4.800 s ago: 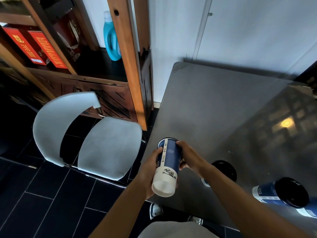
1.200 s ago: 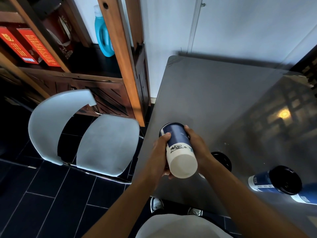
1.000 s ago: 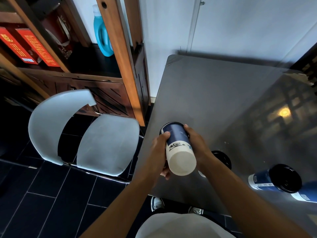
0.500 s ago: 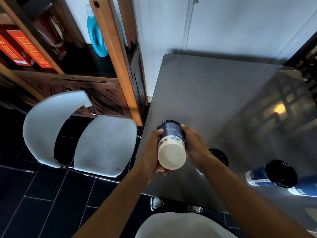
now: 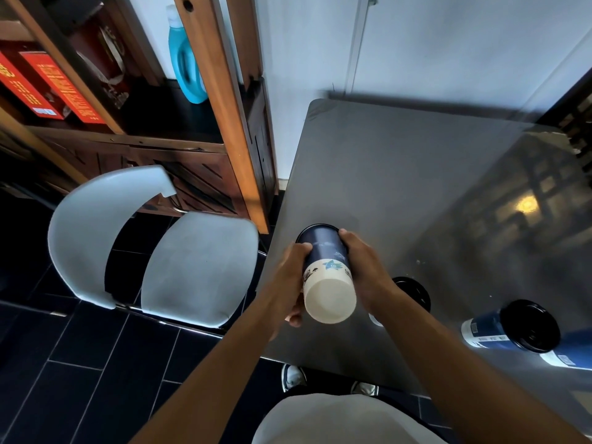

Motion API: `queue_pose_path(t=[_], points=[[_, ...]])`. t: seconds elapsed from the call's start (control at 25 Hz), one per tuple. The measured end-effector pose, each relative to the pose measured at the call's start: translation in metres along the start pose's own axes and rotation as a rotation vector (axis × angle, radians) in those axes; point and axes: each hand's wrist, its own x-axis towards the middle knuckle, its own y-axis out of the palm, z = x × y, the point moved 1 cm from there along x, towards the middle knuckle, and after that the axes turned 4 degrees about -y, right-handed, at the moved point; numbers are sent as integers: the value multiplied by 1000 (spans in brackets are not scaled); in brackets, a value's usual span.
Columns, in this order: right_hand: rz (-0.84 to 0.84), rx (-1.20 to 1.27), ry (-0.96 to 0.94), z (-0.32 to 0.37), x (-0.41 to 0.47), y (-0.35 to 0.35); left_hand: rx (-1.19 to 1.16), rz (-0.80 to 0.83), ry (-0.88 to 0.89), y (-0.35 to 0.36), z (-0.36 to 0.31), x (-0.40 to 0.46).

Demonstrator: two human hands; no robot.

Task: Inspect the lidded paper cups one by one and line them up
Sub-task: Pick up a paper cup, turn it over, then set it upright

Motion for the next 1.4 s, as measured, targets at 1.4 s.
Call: queue_pose_path(t=[1.4], points=[[-40,73,4,-11,26,-2,-227,23,-21,1,4,12]])
